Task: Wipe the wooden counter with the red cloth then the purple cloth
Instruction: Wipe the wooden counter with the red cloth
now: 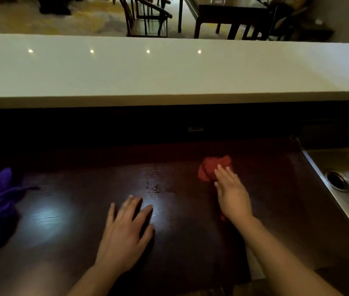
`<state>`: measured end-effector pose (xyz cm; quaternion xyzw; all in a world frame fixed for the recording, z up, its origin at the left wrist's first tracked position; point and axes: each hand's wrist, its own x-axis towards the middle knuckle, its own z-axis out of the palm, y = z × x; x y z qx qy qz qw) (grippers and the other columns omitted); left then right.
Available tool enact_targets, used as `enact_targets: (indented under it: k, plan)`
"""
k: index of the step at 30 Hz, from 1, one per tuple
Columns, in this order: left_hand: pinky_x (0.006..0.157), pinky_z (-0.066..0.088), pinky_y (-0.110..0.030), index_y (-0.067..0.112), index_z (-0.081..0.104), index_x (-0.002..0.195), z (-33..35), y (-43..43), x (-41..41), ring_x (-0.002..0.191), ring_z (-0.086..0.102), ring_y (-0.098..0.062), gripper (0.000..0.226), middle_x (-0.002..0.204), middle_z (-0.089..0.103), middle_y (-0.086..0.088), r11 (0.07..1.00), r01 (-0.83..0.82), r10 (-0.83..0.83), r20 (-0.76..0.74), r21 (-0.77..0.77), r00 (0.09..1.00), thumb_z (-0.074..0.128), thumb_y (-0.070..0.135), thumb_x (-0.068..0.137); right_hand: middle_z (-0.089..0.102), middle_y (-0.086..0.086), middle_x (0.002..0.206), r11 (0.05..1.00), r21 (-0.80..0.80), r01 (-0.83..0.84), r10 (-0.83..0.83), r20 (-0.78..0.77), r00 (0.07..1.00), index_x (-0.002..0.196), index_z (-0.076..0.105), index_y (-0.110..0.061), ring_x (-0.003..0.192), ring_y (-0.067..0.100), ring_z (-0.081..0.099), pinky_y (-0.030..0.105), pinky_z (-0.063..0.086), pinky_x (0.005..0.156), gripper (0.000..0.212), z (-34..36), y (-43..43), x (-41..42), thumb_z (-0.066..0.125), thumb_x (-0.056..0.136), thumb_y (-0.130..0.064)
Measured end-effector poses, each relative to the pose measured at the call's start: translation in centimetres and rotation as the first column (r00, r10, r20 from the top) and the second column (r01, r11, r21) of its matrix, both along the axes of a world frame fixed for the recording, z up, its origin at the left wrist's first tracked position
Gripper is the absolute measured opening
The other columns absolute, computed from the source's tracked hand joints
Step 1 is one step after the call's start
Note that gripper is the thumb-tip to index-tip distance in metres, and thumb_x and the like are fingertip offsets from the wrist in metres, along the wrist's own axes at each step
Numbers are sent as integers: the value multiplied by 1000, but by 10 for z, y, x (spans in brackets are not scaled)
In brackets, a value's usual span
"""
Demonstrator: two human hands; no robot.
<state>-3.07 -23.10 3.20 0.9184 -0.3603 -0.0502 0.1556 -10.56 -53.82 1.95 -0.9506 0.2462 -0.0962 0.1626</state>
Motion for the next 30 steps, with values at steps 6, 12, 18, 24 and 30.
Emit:
enact_targets:
  k: [6, 12, 18, 24, 30]
  plan:
    - [111, 20, -70, 31, 52, 139, -3, 52, 29, 144, 32, -35, 58, 150, 45, -10, 987, -44, 39, 32, 153, 999, 35, 53, 89, 35, 4, 155, 998, -16, -63, 63, 11, 998, 143, 42, -15, 145, 27, 25, 39, 17, 119, 46, 4, 89, 91, 44, 99, -23]
    - [112, 17, -70, 36, 46, 141, -14, 57, 32, 146, 26, -34, 56, 153, 42, -8, 993, -45, 39, 56, 107, 998, 37, 55, 89, 33, -7, 156, 859, -36, -510, 507, -60, 860, 145, 36, -25, 147, 16, 20, 36, 18, 120, 52, -7, 158, -1, 49, 95, -28]
    - [112, 16, -70, 38, 46, 141, -14, 56, 32, 145, 28, -35, 57, 152, 43, -7, 990, -33, 27, 41, 136, 999, 40, 56, 88, 45, 2, 149, 1000, 16, -8, 8, 9, 1000, 137, 51, -13, 142, 25, 33, 45, 29, 116, 43, 4, 91, 26, 55, 95, -15]
    - [112, 20, -68, 32, 49, 139, -15, 56, 31, 146, 28, -32, 57, 152, 43, -5, 991, -45, 39, 52, 123, 998, 43, 57, 88, 35, 1, 155, 992, -5, -129, 129, -13, 992, 144, 42, -18, 145, 26, 24, 38, 15, 120, 46, 4, 137, 130, 43, 98, -23]
    - [116, 16, -62, 19, 52, 124, -22, 58, 31, 147, 27, -22, 55, 147, 46, -3, 996, -90, 89, 66, 21, 994, 47, 57, 85, 35, -7, 155, 814, -70, -577, 574, -60, 817, 144, 38, -25, 146, 17, 23, 36, 19, 120, 54, -6, 162, 17, 52, 92, -24]
